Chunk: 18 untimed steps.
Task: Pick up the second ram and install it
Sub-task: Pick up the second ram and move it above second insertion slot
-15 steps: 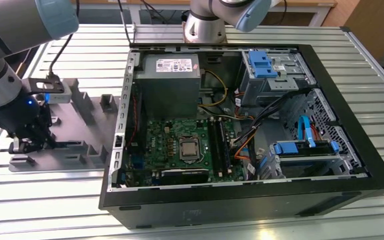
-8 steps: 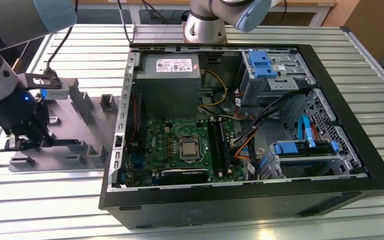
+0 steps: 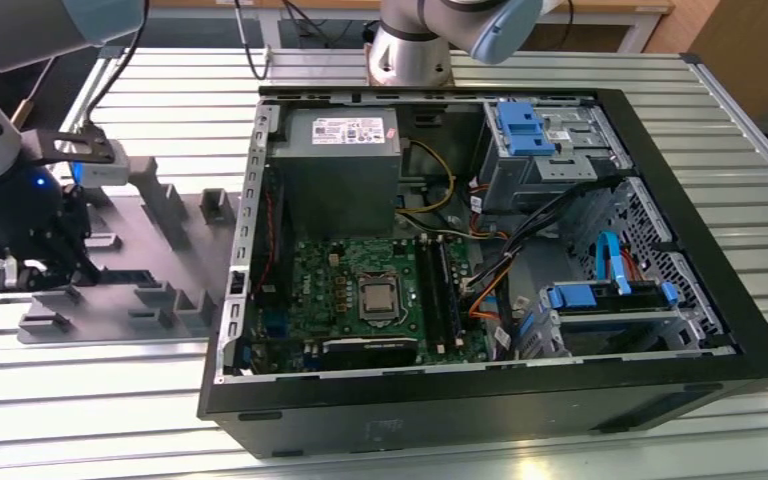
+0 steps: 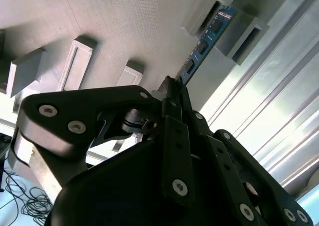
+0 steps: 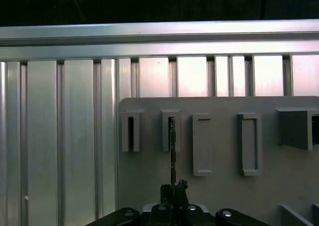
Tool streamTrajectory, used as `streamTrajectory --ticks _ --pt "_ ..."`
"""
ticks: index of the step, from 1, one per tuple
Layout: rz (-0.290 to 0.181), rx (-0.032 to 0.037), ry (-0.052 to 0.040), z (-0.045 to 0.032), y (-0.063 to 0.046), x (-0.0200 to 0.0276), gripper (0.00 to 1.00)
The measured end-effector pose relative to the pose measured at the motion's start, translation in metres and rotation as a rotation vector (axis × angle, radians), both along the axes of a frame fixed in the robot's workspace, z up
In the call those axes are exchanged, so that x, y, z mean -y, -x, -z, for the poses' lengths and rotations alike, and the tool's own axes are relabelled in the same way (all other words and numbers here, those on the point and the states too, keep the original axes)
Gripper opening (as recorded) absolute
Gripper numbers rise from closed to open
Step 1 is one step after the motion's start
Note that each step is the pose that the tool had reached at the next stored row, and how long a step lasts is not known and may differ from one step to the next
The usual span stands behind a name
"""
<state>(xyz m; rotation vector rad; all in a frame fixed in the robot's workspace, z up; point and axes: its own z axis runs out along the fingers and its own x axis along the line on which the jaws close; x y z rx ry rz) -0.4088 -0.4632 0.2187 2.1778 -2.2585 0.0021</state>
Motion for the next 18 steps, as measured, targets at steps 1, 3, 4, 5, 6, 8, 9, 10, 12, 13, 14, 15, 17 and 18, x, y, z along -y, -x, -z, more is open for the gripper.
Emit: streamTrajectory --ticks 1,3,4,5,6,8,9,10,12,13,14,15,17,18 --pt "0.000 0.0000 0.0000 -0.0025 0.000 0.0000 0.14" --pt "0.000 0.0000 -0.0001 -0.0073 0.000 0.0000 0.14" --pt "0.000 0.0000 0.0000 -0.0099 0.000 0.0000 0.14" --pt "0.000 0.0000 0.0000 -0.0120 0.000 0.0000 0.14" --pt "0.000 0.0000 0.0000 -0.0140 0.000 0.0000 0.14" --pt "0.000 0.0001 -0.0001 -0.0173 0.000 0.0000 0.14" --pt "0.000 0.0000 0.0000 -0.0186 0.000 0.0000 0.14" --pt "0.000 0.0000 0.0000 -0.0196 0.000 0.0000 0.14" --pt "0.000 0.0003 -0.0002 -0.0198 0.000 0.0000 0.14" --pt "0.000 0.0003 -0.0003 -0.0199 0.000 0.0000 0.14" --pt "0.000 0.0002 -0.0002 -0.0199 0.000 0.0000 0.14" --pt "0.000 0.0001 -0.0002 -0.0200 0.000 0.0000 0.14" --pt "0.000 0.0000 -0.0001 -0.0200 0.000 0.0000 0.14" --pt "0.000 0.0000 -0.0001 -0.0201 0.000 0.0000 0.14"
